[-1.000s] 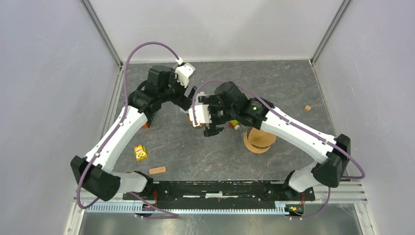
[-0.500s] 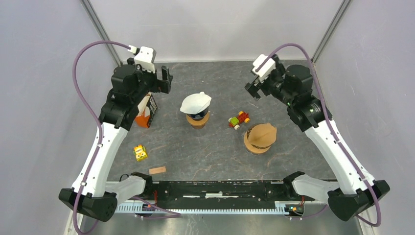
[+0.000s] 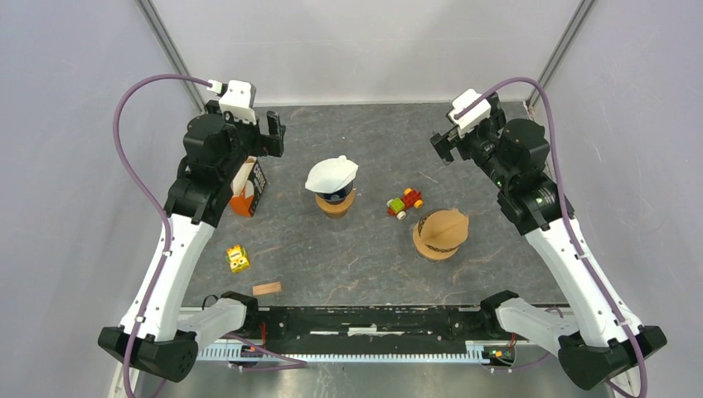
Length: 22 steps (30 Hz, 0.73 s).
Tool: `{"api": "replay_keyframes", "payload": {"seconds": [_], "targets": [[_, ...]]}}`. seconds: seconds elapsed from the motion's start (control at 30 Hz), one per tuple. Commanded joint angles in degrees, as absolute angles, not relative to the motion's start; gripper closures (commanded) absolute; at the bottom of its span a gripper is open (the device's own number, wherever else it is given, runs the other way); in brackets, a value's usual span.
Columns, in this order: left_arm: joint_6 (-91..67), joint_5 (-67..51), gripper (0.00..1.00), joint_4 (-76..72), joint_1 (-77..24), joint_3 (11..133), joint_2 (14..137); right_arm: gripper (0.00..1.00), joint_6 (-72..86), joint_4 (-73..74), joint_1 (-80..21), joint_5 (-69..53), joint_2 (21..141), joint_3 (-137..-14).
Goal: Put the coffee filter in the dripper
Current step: Reset both arms
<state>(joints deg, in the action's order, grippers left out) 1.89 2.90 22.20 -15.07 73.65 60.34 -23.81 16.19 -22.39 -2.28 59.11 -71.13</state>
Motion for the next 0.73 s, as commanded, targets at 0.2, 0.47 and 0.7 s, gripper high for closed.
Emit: {"api": "replay_keyframes", "payload": {"seconds": [0.2, 0.47, 0.7], "targets": [[-0.4, 1.5, 0.0, 20.0, -14.9, 73.3, 58.8, 0.02, -22.1, 14.0, -21.3, -2.5, 59.3, -70.4], [-0.4, 0.9, 0.0, 20.0, -14.9, 73.0, 58.8, 0.02, -22.0, 14.0, -21.1, -3.2, 59.4, -70.4], [-0.4, 0.5, 0.0, 19.9, -14.9, 72.9, 59.0, 0.02, -22.0, 14.0, -20.9, -3.6, 59.2, -70.0]]}}
